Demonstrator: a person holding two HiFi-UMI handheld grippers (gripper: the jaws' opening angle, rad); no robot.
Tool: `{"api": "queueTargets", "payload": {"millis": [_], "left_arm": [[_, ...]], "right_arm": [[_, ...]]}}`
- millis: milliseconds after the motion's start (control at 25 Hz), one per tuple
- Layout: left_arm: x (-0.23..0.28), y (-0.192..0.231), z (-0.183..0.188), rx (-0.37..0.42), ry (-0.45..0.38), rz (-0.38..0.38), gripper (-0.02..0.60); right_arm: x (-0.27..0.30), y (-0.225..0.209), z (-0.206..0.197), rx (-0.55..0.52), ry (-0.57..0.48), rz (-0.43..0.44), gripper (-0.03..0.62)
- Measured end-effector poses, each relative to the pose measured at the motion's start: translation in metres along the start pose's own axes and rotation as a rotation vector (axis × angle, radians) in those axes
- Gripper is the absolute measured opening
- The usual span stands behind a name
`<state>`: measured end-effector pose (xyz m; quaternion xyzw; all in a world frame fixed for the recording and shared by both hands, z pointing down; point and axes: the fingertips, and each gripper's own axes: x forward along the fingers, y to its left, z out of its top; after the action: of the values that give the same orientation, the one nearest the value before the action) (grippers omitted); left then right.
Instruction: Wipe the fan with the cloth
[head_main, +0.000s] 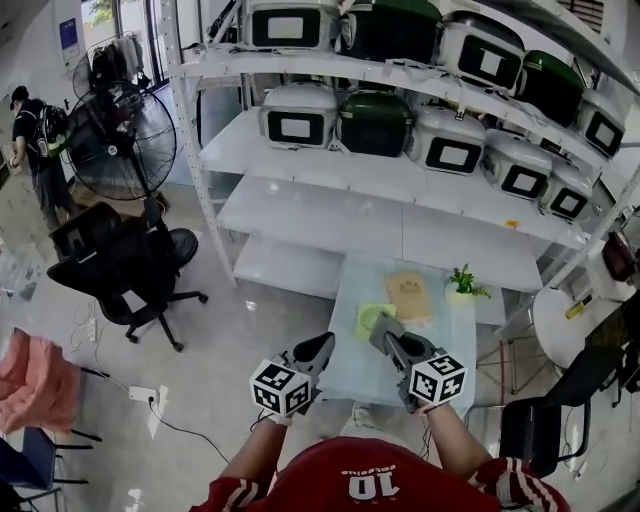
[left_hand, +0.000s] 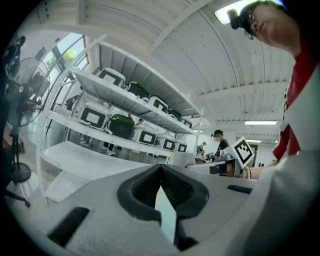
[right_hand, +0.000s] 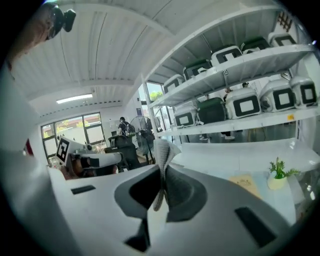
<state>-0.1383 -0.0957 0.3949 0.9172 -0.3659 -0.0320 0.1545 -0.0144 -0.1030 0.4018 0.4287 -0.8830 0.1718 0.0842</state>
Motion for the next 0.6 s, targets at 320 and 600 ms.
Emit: {"api": "queueTargets", "payload": {"millis": [320, 600], "left_arm": [[-0.007, -0.023, 0.066, 0.058, -0.108, -0.146, -0.002], [-0.010, -0.047, 0.098, 0.197, -0.137, -0.109, -0.002]], "right_arm": [[-0.062, 0.005, 0.074, -0.061, -0.171, -0.046, 0.014], [-0.110, 0.001, 0.113, -0.092, -0.311, -0.068, 0.014]]}}
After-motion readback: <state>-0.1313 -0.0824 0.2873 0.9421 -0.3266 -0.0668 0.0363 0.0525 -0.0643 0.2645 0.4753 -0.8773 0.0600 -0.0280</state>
